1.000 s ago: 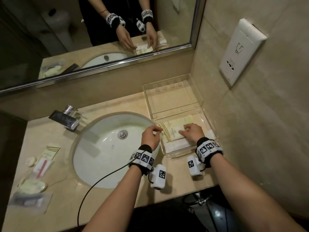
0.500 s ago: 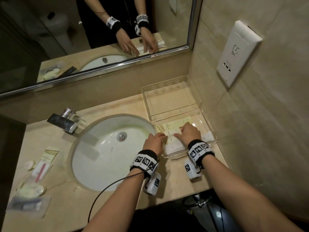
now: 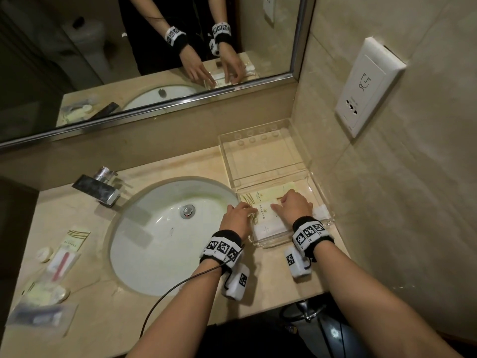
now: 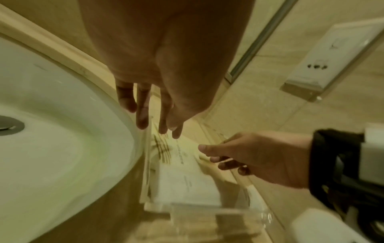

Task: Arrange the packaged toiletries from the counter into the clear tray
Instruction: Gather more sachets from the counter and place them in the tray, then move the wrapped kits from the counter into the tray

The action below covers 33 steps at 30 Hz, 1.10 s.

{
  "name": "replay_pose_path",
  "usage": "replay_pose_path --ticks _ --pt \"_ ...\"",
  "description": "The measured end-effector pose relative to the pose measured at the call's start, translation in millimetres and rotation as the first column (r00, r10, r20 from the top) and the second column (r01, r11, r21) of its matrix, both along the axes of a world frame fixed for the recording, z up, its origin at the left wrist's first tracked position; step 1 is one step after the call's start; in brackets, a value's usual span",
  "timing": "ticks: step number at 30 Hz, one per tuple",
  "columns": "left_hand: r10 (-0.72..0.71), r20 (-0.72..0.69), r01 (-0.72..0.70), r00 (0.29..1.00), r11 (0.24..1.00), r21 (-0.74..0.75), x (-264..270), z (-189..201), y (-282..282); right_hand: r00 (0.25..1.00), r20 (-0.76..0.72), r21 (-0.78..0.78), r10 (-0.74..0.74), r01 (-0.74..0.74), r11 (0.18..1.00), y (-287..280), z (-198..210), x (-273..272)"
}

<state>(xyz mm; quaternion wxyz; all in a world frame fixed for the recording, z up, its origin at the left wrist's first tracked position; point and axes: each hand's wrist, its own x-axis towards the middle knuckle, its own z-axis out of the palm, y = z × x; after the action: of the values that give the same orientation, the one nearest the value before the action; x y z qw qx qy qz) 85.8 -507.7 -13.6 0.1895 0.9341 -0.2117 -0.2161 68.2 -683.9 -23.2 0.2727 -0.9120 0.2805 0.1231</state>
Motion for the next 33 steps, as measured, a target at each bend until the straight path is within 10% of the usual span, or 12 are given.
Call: replay_pose_path --ticks 10,33 --pt "0.451 -0.255 -0.518 0.855 0.755 -0.401 7 49 93 0.936 0.34 0.384 -0.097 -0.043 0.923 65 49 32" --pt "0.926 -0.35 -0.964 0.141 0.048 -0.261 -99 23 473 0.801 0.266 0.422 0.536 -0.597 0.683 449 41 52"
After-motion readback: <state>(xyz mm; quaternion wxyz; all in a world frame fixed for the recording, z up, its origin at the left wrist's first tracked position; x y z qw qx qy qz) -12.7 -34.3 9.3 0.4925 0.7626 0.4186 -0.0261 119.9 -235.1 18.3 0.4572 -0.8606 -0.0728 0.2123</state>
